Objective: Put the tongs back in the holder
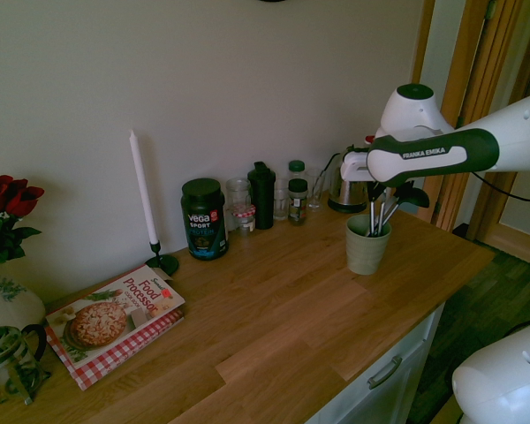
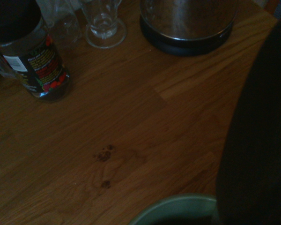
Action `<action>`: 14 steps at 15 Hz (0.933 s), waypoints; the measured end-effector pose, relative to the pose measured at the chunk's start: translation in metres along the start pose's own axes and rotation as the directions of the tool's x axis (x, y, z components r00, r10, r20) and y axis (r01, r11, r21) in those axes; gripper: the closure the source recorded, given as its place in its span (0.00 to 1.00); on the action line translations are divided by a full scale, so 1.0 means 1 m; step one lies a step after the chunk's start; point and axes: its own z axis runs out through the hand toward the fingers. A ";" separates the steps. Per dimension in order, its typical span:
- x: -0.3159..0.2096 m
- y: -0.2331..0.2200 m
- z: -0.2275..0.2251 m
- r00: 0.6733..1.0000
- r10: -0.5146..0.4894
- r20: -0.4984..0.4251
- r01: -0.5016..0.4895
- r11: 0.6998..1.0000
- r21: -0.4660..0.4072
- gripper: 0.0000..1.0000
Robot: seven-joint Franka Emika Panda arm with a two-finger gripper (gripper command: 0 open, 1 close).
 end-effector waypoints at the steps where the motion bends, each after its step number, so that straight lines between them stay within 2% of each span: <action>1: 0.000 -0.001 0.003 1.000 -0.002 0.006 0.002 1.000 0.006 0.00; 9: -0.009 -0.010 -0.001 0.999 -0.042 0.022 0.042 0.999 0.007 0.00; 12: -0.035 -0.025 -0.043 0.984 -0.137 0.110 0.139 0.990 -0.014 0.00; 14: -0.078 -0.039 -0.072 0.953 -0.231 0.193 0.239 0.971 -0.015 0.00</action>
